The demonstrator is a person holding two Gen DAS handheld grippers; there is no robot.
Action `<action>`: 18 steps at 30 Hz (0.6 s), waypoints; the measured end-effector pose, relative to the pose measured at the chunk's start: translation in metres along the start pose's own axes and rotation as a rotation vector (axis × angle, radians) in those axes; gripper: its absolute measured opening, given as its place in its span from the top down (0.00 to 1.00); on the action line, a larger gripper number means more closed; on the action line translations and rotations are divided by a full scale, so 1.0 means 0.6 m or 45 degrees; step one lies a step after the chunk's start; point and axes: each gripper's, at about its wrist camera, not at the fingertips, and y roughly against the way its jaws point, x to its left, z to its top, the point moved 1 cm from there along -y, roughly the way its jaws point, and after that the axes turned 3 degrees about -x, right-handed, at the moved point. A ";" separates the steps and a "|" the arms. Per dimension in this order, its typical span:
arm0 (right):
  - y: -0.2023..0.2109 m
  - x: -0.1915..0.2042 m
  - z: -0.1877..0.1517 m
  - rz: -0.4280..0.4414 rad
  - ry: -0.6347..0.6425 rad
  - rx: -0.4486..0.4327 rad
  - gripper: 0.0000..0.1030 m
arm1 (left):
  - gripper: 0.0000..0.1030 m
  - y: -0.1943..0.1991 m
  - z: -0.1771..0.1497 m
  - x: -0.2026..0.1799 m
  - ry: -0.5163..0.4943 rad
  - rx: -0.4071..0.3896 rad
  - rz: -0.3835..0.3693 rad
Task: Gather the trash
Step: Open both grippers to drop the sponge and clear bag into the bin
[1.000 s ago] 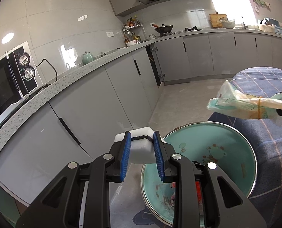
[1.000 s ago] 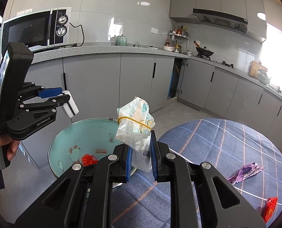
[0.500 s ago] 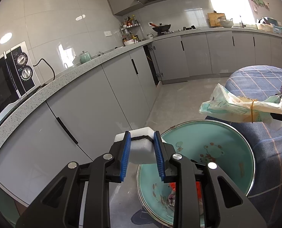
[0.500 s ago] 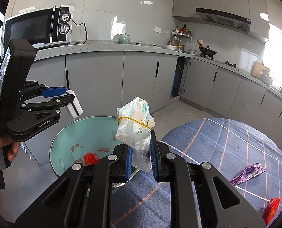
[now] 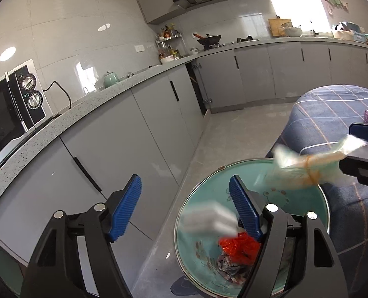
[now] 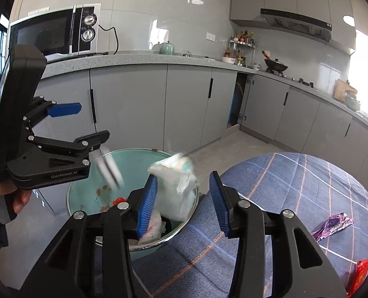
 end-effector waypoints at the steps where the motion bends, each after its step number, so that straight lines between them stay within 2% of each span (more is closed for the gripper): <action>1: 0.000 0.000 0.000 -0.004 0.001 0.000 0.58 | 0.29 0.000 0.000 0.000 -0.001 0.001 0.003; 5: 0.000 -0.004 -0.001 -0.007 -0.015 -0.002 0.53 | 0.29 -0.003 -0.002 0.002 0.005 0.008 0.003; 18: 0.000 0.002 -0.005 -0.002 -0.006 0.008 0.50 | 0.23 -0.005 -0.006 0.004 0.018 0.020 0.018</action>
